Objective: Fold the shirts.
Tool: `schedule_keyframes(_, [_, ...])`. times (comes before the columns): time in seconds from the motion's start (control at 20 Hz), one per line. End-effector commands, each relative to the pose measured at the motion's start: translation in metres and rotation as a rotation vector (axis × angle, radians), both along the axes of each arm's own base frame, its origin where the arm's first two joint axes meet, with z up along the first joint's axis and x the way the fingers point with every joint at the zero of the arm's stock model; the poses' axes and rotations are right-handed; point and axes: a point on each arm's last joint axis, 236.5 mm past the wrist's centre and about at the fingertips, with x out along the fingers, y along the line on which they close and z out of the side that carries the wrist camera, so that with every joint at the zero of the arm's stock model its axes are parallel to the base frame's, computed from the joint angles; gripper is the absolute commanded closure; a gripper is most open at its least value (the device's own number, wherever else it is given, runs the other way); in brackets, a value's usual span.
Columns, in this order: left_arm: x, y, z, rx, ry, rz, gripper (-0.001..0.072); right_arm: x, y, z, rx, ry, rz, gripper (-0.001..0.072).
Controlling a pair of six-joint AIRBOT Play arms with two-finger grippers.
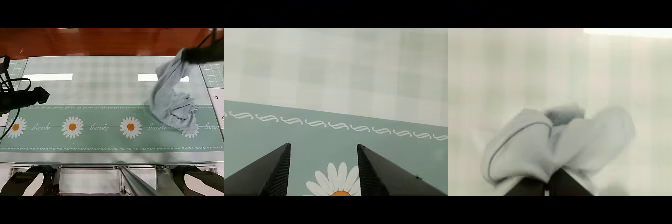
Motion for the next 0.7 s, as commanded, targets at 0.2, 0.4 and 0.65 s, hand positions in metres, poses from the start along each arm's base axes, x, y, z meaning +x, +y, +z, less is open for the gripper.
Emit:
schedule_keyframes(0.2, [-0.001,0.006,0.005,-0.004,0.006,0.026,0.0199,-0.062,0.083,0.277,0.047,-0.613,0.229,0.0689])
schedule_keyframes(0.4, [-0.001,0.006,0.005,-0.011,0.008,0.029,0.0199,-0.093,0.151,0.323,0.146,-0.767,0.394,0.0688])
schedule_keyframes(0.65, [-0.001,0.005,0.005,-0.025,0.009,0.043,0.0199,-0.105,0.216,0.323,0.173,-0.798,0.521,0.0689])
